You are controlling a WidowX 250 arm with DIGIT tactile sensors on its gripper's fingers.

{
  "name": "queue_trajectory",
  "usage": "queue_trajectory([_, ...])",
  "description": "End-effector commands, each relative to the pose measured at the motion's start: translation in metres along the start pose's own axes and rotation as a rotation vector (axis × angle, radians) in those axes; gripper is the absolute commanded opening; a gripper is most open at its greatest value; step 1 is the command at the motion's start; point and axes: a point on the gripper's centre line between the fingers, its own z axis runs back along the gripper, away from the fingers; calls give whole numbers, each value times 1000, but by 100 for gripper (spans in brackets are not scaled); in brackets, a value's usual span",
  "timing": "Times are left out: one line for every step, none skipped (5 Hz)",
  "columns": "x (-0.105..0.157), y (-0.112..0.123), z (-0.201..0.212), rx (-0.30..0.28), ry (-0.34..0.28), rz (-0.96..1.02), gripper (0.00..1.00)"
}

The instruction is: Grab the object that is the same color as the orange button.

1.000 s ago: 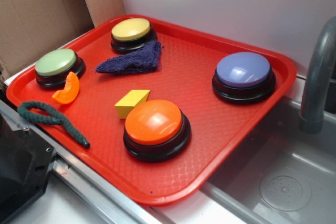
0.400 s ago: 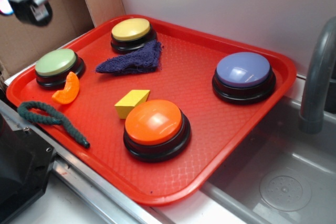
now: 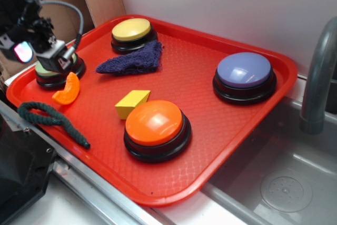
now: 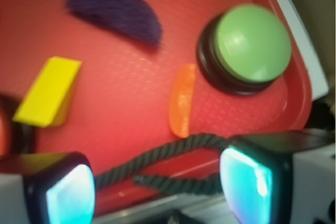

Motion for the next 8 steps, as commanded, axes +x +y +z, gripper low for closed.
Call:
queue_trajectory([17, 10, -44, 41, -78, 102, 100])
queue_trajectory([18, 11, -62, 3, -55, 87, 100])
queue_trajectory([19, 11, -74, -7, -60, 80, 100])
queue_trajectory([19, 13, -81, -22, -47, 120, 0])
queue_trajectory([18, 11, -83, -8, -48, 117, 0])
queue_trajectory([19, 11, -84, 1, -45, 130, 0])
queue_trajectory([22, 6, -74, 20, -48, 129, 0])
queue_trajectory([30, -12, -50, 7, 10, 80, 0])
